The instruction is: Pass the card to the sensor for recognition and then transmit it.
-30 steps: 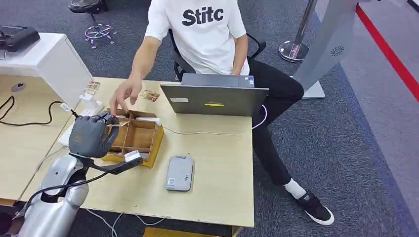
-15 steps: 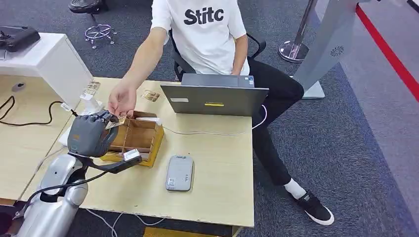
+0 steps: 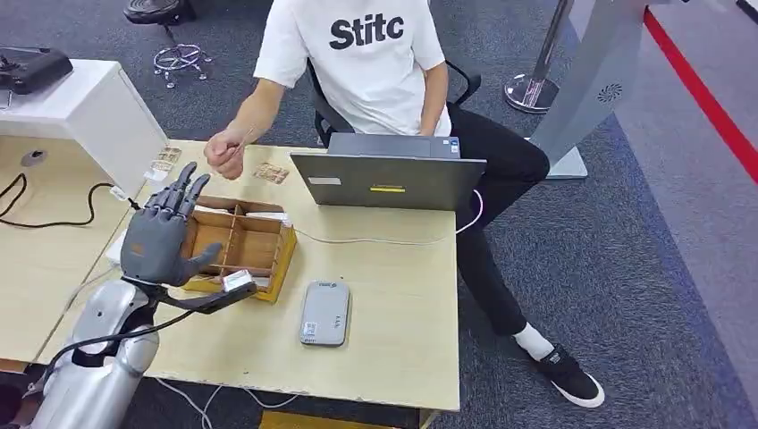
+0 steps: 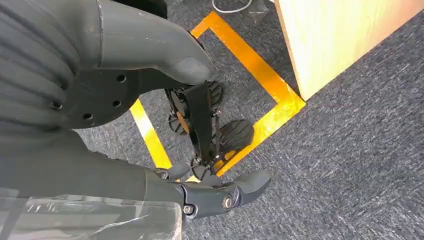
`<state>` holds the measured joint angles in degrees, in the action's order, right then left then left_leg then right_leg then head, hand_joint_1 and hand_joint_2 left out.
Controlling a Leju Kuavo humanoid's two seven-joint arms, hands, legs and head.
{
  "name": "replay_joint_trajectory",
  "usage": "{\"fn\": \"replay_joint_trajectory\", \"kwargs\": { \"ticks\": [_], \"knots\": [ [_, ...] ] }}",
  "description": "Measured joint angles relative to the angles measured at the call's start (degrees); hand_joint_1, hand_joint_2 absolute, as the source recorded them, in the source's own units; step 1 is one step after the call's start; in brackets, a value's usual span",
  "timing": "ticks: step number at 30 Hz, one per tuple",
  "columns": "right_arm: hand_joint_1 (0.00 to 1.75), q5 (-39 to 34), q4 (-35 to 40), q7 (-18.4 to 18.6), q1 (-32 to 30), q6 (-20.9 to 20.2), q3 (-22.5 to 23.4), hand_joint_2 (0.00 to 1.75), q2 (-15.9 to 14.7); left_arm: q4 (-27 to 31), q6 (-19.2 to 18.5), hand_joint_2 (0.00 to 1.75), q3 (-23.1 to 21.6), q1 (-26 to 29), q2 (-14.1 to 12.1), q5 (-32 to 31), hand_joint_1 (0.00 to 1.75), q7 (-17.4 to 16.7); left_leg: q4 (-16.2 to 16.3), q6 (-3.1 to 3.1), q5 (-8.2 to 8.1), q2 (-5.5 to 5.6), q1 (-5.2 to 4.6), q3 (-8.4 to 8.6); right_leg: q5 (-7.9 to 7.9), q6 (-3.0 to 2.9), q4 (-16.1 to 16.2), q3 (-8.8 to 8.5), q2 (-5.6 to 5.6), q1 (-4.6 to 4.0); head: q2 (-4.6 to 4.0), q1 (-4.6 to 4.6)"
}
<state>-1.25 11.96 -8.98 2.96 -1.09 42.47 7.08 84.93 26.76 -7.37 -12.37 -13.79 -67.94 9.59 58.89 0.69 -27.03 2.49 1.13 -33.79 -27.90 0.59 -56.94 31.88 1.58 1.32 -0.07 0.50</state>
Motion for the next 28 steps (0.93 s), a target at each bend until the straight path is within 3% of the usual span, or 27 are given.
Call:
{"fn": "replay_joint_trajectory", "kwargs": {
  "ticks": [3, 6, 8, 11, 12, 14, 16, 18, 21, 25, 28],
  "knots": [
    [0.00, 0.0, 0.0, 0.0, -0.1, 0.2, 0.2, 1.75, 0.0, 3.5, 7.8, 1.75, 2.0, 2.6, 1.3, 6.0, 0.00, 2.6, 0.0, 0.00, -0.01, -0.03, 0.00, 0.00, -0.01, 0.01, 0.0, 0.01, 0.05, 0.00, 0.00, 0.00],
    [0.00, 0.0, 0.0, -0.1, 0.0, 0.6, 0.5, 1.75, 0.1, 7.7, 10.7, 1.75, 4.4, 5.7, 2.8, 11.7, 0.00, 5.6, 0.0, -0.01, -0.05, -0.01, -0.01, -0.01, -0.04, 0.04, 0.0, 0.01, 0.03, 0.01, 0.00, -0.02],
    [0.00, -0.5, 0.0, -0.1, 0.0, 1.0, 0.7, 1.75, 0.1, 11.3, 12.2, 1.75, 6.3, 8.9, 4.5, 19.0, 0.00, 10.0, 0.0, -0.01, -0.06, -0.04, -0.01, -0.04, -0.05, 0.04, 0.0, 0.01, 0.05, 0.01, 0.00, 0.00],
    [0.00, -1.5, 0.0, 0.3, -0.1, 2.2, 1.9, 1.75, 0.3, 16.8, 12.5, 1.75, 11.0, 15.5, 9.3, 36.9, 0.00, 20.9, 0.0, -0.06, -0.16, -0.14, -0.03, -0.01, -0.10, 0.03, 0.0, 0.03, 0.11, 0.02, 0.00, 0.00],
    [0.00, -1.8, 0.0, 0.6, -0.2, 2.7, 2.3, 1.75, 0.3, 17.8, 11.2, 1.75, 13.2, 17.6, 11.2, 43.5, 0.00, 24.0, 0.0, -0.07, -0.17, -0.14, -0.03, -0.02, -0.12, 0.04, 0.1, 0.03, 0.11, 0.02, 0.00, 0.00],
    [0.00, -2.0, 0.0, 1.2, -0.4, 3.8, 3.1, 1.75, 0.5, 18.8, 5.0, 1.75, 19.2, 20.4, 15.2, 56.7, 0.00, 28.7, 0.0, -0.09, -0.19, -0.08, -0.03, -0.02, -0.18, 0.10, 0.1, 0.02, 0.06, 0.02, 0.00, 0.00],
    [0.00, -2.0, 0.0, 1.2, -0.4, 4.2, 3.7, 1.75, 0.6, 19.1, 0.5, 1.75, 24.9, 22.3, 18.1, 61.7, 0.00, 30.0, 0.0, -0.09, -0.19, -0.09, 0.00, -0.02, -0.18, 0.09, 0.1, 0.04, 0.07, 0.00, 0.00, -0.02],
    [0.00, -2.1, 0.0, 1.7, -0.4, 5.1, 4.3, 1.75, 0.6, 19.2, -3.5, 1.75, 29.3, 23.2, 20.6, 65.3, 0.00, 29.8, 0.0, -0.10, -0.19, -0.04, -0.01, -0.03, -0.18, 0.09, 0.1, -0.01, 0.02, 0.00, 0.00, 0.02],
    [0.00, -1.7, 0.0, 2.7, -0.4, 6.9, 4.8, 1.75, 0.6, 17.7, -12.8, 1.75, 38.2, 22.6, 24.7, 75.6, 0.00, 26.1, 0.0, -0.09, -0.20, -0.10, -0.01, -0.01, -0.18, 0.09, 0.0, -0.07, 0.05, 0.00, 0.00, -0.04],
    [0.00, -1.3, 0.0, 3.6, -0.7, 8.9, 5.7, 1.75, 1.1, 8.5, -18.9, 1.75, 54.3, 21.5, 29.4, 75.9, 0.00, 26.5, 0.0, -0.10, -0.20, -0.17, -0.02, 0.10, -0.18, 0.08, 0.1, -0.02, 0.12, 0.01, 0.00, 0.05],
    [0.00, -0.3, 0.0, 4.1, -0.6, 9.8, 6.0, 1.75, 1.3, 2.4, -20.5, 1.75, 59.9, 20.6, 31.4, 75.3, 0.00, 25.0, 0.0, -0.10, -0.20, -0.06, -0.03, 0.04, -0.19, 0.09, 0.1, -0.05, 0.04, 0.01, 0.00, -0.02]
  ]
}}
